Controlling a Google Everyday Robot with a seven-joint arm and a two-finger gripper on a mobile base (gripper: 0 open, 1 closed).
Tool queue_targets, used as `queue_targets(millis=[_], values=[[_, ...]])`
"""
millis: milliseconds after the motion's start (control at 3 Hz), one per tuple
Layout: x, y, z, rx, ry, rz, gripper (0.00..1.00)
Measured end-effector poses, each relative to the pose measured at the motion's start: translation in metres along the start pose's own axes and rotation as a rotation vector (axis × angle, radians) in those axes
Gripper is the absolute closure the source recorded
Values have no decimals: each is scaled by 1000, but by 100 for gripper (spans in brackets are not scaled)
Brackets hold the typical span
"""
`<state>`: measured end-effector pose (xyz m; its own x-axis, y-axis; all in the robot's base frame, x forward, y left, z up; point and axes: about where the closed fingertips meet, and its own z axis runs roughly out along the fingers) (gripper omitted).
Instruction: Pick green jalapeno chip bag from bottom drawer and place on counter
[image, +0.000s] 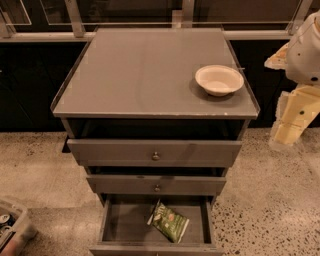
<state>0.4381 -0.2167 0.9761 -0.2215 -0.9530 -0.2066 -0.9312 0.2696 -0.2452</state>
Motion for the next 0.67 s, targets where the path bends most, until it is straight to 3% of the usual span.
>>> queue_targets(millis=[667], values=[[0, 1, 2, 17, -16, 9, 0]])
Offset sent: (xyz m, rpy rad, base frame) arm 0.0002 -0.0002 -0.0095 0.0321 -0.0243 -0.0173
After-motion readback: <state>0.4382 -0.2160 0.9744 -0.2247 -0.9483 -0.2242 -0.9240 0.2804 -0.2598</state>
